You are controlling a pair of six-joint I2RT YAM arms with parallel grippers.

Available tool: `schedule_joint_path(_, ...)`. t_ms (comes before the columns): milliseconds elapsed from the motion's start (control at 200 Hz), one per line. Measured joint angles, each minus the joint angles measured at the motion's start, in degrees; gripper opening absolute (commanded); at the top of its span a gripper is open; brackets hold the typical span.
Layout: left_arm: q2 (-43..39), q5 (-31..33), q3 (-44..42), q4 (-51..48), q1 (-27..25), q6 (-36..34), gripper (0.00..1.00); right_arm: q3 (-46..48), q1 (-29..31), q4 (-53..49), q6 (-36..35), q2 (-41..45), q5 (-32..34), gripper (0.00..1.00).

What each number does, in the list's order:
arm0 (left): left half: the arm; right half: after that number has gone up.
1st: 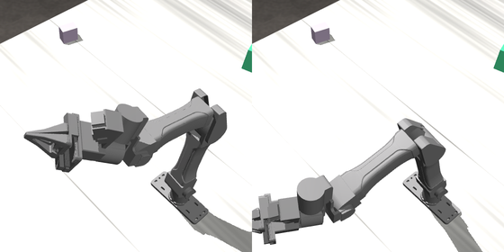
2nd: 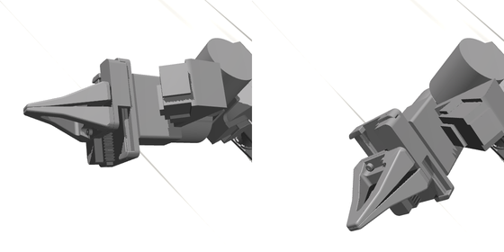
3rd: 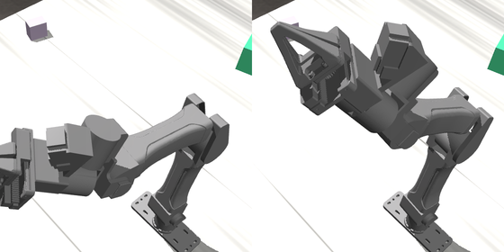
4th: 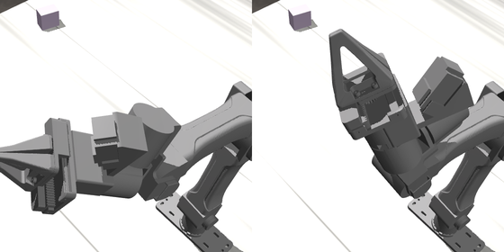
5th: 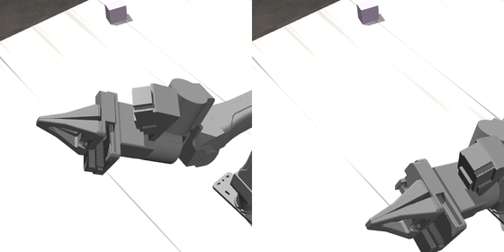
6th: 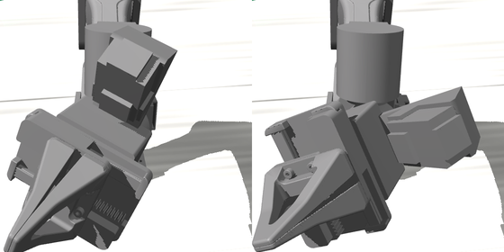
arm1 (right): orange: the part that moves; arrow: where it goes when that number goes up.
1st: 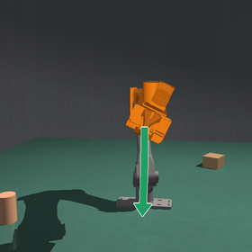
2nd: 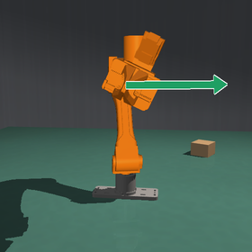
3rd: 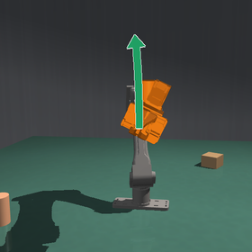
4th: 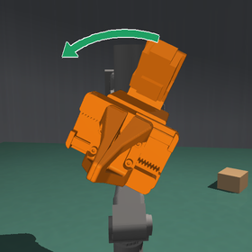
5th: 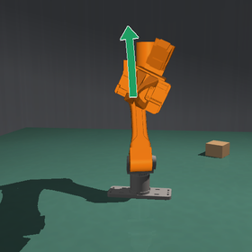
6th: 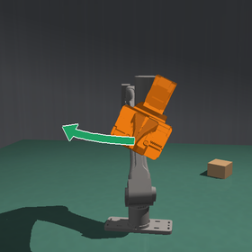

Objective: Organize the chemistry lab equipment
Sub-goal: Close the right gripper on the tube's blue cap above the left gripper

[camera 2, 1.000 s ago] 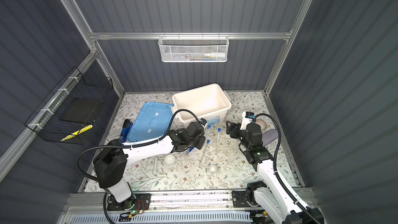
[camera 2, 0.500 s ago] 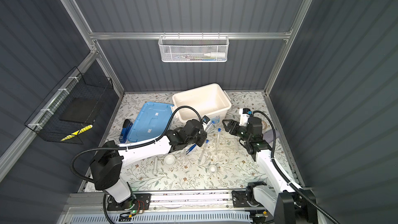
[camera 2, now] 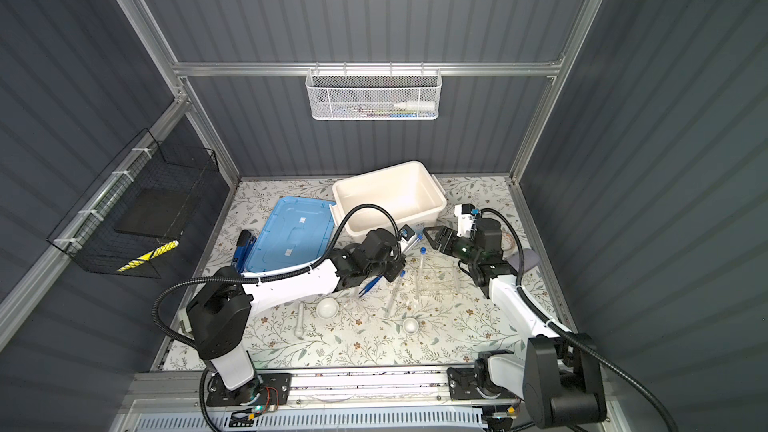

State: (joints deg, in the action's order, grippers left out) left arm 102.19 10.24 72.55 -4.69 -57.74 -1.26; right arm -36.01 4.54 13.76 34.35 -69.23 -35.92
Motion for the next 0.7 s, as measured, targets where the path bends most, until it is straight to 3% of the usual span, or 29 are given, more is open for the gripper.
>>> schedule_joint_path(700, 2.86, -1.29, 3.26, 0.55, 0.02, -3.34, 0.13, -1.68, -0.44, 3.39, 3.17, -5.22, -4.59, 0.48)
